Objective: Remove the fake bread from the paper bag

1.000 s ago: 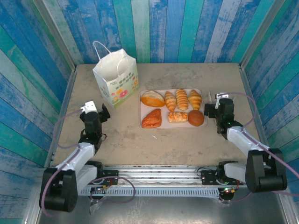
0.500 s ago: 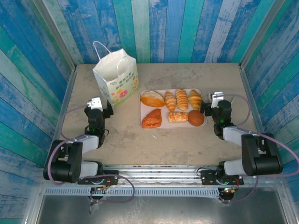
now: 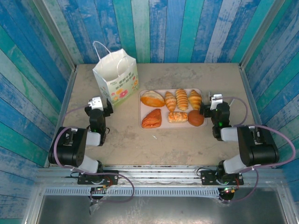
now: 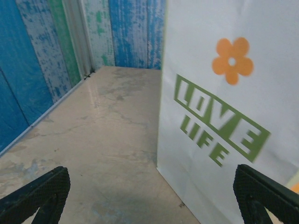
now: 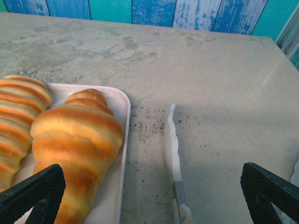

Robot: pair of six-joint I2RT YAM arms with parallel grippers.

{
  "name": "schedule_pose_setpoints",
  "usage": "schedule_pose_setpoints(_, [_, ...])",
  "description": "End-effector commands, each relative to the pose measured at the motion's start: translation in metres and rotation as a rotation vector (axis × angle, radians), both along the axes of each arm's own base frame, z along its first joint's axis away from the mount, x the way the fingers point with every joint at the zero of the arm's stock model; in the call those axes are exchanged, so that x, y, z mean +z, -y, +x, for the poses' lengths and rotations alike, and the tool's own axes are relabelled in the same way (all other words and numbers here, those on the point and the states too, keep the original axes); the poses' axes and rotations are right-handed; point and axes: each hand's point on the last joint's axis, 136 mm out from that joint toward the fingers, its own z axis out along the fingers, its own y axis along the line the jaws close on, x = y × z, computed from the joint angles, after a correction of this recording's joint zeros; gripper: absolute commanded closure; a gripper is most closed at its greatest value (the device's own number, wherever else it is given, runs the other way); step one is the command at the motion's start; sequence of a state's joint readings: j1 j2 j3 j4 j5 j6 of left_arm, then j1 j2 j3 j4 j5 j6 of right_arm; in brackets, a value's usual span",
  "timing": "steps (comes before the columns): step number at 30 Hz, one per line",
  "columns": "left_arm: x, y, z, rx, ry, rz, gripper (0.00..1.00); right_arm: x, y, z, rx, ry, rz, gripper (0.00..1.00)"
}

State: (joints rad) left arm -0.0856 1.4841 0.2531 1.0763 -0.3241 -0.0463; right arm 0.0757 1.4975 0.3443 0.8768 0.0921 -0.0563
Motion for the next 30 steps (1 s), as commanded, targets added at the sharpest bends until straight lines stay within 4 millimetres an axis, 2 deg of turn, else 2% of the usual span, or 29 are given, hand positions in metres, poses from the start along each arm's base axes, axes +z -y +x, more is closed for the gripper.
schedule_pose_setpoints(1, [0.0034,-0.0098,-0.0011,0.05,0.035,-0.014,0.06,0.0099,0.0131,0.0099,-0.083,0.023,0.01,0.0])
schedule_pose_setpoints(30, [0.0024,-0.0091,-0.0006,0.045,0.024,-0.016,0.06,0.0092,0.0102,0.0111,-0.086,0.015,-0.018,0.0])
